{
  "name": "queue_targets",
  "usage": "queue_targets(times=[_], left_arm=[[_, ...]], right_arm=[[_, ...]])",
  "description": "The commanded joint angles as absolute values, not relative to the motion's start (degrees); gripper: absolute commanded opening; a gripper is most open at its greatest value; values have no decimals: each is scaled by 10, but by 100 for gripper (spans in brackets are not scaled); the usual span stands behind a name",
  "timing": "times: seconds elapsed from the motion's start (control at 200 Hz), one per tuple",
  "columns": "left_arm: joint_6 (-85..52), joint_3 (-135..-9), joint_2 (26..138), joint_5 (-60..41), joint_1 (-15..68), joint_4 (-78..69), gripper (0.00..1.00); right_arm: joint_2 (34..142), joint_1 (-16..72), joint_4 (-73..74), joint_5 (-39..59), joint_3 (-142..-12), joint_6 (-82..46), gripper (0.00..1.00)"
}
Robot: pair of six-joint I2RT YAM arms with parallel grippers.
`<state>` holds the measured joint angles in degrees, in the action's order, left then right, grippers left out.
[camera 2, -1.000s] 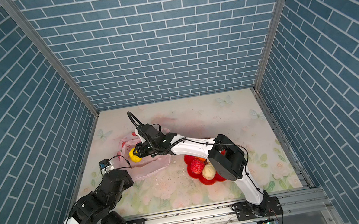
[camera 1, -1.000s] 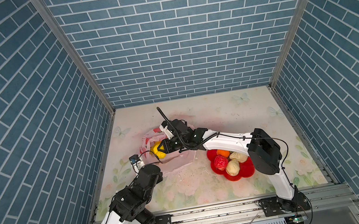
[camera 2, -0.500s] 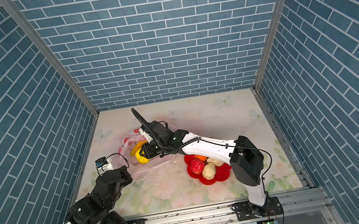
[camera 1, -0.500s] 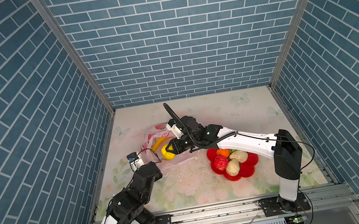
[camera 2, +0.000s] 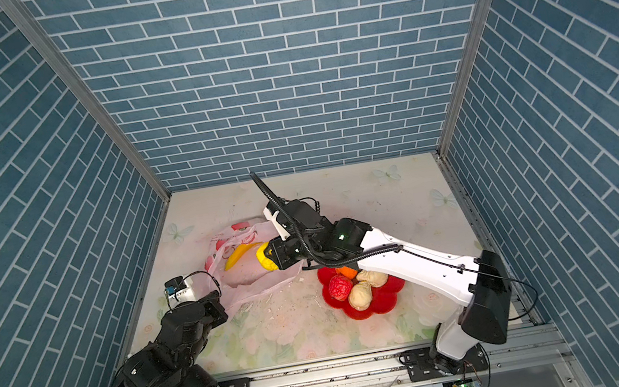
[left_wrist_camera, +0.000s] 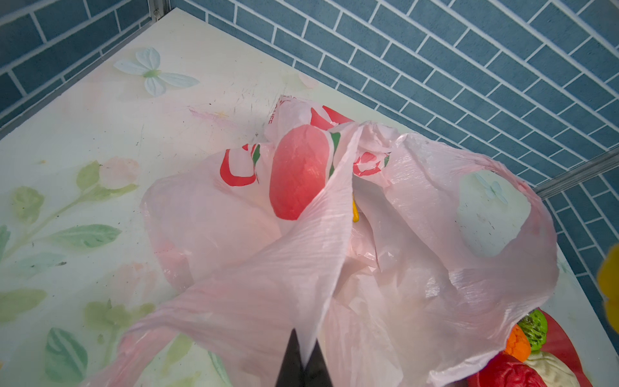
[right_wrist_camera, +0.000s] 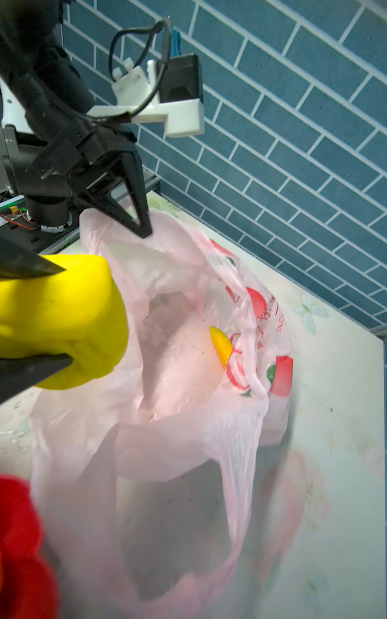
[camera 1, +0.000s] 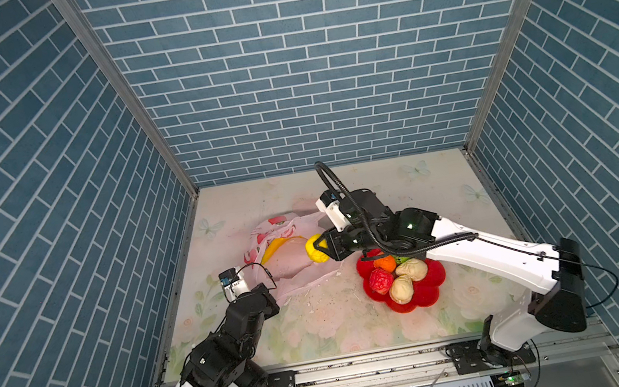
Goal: Take the fake fruits out of the plastic bag
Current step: 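Carry the yellow fruit over the red plate with the right gripper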
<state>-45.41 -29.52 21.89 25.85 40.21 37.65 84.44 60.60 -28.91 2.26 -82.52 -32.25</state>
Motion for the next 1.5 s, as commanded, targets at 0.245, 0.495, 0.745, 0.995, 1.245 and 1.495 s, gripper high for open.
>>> queue_targets(times=[0.245,0.495,0.745,0.995,1.245,1.495], left_arm=[[-440,-270,209,249,403,373,0],[-439,-265,217,243,403,363,0],[-441,-265,214,243,403,370,0],[-441,-266,212,243,403,376,0],[-442,-265,212,243,403,378,0],[-443,-262,214,243,403,376,0]], right_arm=[[661,547,-423,-146,-669,-354,0],[624,455,-451,-181,-596,-337,0],[649,357,-415,-156,-550,-294,0],[696,303,-374,-119,-532,-259,0],[720,270,-344,-89,-512,-244,0],[737,258,-326,-71,-497,-241,2]])
